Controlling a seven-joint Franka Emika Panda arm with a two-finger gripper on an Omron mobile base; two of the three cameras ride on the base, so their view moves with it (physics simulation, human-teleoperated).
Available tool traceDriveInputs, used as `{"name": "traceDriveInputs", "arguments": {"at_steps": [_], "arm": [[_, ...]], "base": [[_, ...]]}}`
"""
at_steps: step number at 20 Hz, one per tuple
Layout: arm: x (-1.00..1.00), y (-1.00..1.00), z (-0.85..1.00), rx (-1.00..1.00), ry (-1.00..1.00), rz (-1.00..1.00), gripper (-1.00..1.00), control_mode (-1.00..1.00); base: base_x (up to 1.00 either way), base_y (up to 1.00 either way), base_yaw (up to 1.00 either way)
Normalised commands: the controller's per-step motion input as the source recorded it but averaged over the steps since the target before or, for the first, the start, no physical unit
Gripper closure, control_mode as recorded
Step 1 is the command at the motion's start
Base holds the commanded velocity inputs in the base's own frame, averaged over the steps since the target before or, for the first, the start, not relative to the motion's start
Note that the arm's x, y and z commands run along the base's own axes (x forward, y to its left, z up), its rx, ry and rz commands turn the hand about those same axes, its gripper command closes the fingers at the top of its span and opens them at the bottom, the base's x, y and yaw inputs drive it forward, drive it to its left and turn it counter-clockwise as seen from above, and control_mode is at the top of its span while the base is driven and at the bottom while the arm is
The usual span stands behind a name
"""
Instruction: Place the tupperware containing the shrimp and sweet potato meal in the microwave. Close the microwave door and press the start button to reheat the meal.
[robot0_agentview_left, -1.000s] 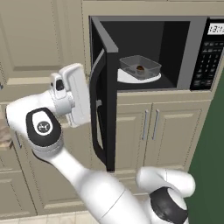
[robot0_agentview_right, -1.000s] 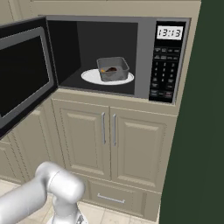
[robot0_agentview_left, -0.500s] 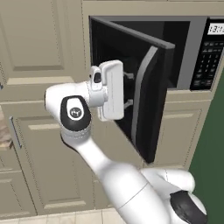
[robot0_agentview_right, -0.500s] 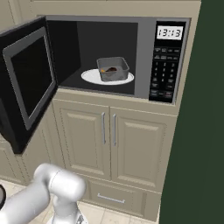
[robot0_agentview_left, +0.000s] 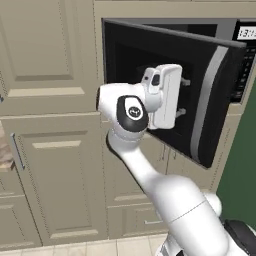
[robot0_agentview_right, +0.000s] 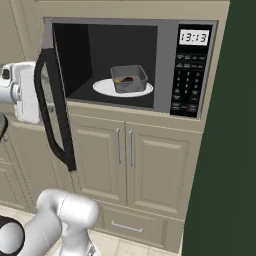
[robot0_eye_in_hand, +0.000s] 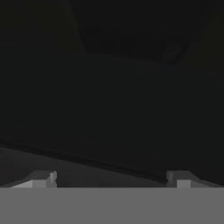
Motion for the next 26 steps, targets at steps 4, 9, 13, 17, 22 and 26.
{"name": "traceDriveInputs", "arguments": {"at_steps": [4, 9, 13, 17, 22, 26], "arm": [[0.5, -0.78, -0.02, 0.07, 0.0, 0.1, -1.0, -1.0], [0.67, -0.6, -0.12, 0.07, 0.0, 0.14, -1.0, -1.0], [0.7, -0.39, -0.1, 0.08, 0.01, 0.14, -1.0, -1.0], [0.84, -0.2, -0.04, 0.1, 0.01, 0.23, -1.0, -1.0], [0.86, -0.13, 0.0, 0.05, 0.0, 0.29, -1.0, -1.0], [0.79, -0.19, 0.0, 0.04, 0.0, 0.29, -1.0, -1.0]], "base": [[0.0, 0.0, 0.0], [0.0, 0.0, 0.0], [0.0, 0.0, 0.0], [0.0, 0.0, 0.0], [0.0, 0.0, 0.0], [0.0, 0.0, 0.0]]}}
